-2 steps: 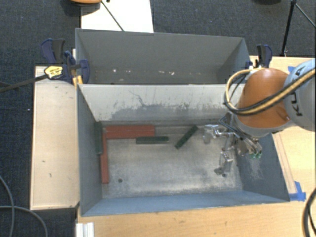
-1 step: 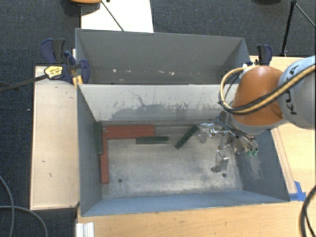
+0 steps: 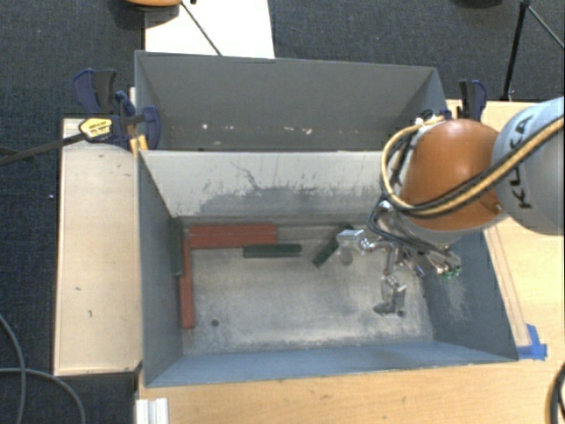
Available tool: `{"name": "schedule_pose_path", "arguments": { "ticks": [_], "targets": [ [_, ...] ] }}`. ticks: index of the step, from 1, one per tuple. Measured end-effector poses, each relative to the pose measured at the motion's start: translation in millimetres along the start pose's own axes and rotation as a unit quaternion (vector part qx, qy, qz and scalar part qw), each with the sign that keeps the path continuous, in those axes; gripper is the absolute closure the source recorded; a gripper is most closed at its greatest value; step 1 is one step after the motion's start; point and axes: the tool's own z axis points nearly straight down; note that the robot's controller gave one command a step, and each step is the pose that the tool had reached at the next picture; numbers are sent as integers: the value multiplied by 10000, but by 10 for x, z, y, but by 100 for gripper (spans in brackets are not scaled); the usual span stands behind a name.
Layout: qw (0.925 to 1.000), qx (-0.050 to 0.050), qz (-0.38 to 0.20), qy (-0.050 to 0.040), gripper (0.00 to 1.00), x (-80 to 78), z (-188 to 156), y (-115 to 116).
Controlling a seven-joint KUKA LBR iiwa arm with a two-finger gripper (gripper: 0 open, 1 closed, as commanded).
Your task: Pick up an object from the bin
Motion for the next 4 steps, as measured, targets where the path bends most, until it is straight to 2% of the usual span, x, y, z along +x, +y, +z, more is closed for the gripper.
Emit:
{"name": "schedule_pose_path", "arguments": {
  "ticks": [2, 3, 4],
  "targets": [
    [9959, 8, 907, -22, 0, -448, 119, 105],
    [9988, 12, 497, -22, 0, -519, 151, 116],
    [9987, 7, -503, -13, 0, -547, 2, 67]
  ]
}}
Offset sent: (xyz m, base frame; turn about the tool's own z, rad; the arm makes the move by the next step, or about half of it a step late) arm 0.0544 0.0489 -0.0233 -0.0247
